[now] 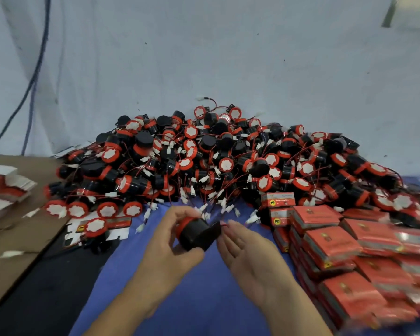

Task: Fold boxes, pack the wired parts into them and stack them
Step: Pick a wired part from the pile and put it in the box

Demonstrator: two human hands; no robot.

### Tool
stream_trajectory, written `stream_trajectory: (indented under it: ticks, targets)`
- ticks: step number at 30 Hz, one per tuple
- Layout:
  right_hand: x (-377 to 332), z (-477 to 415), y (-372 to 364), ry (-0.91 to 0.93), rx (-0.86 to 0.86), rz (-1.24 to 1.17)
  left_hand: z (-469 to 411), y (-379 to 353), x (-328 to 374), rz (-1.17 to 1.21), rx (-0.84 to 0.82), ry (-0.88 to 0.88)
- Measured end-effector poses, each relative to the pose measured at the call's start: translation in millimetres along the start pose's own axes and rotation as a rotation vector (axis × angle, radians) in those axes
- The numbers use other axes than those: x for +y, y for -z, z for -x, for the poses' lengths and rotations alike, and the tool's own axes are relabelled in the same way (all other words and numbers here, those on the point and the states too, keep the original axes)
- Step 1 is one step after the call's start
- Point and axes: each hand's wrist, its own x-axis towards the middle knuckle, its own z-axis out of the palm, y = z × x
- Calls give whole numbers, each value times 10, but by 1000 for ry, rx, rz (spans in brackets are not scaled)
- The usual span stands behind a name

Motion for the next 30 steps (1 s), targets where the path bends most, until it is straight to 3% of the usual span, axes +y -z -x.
stream_trajectory:
  ticks: [2, 6, 10, 12, 14, 16, 19, 20, 23, 30]
  targets:
    - [-18, 273, -59, 76, -16, 53, 322, 35, 163, 100, -53, 41]
    - [8, 788, -91, 243, -100, 145, 822, -42, 399, 506, -2, 238]
    - [17, 1161, 30, 298, -196, 295, 1152, -1, 533, 611, 8, 261]
    - [24, 1298, 121, 326, -176, 442, 1253, 50, 515, 431, -20, 278]
    - [67, 1383, 217, 377, -89, 677, 1295, 33, 476, 67, 23, 246]
    - [108, 1426, 287, 457, 11, 886, 1307, -14, 431, -249, 51, 97]
    - [187, 1435, 361, 484, 31, 1049, 1350, -83, 249, -651, -85, -118]
    - [222, 1431, 378, 475, 26, 1108, 1363, -102, 149, -726, -94, -157]
    - [352, 1426, 398, 460, 25, 1279, 1441, -120, -1, -680, -55, -55]
    - [548, 1305, 470, 492, -31, 1559, 1633, -145, -196, -1020, -70, -262]
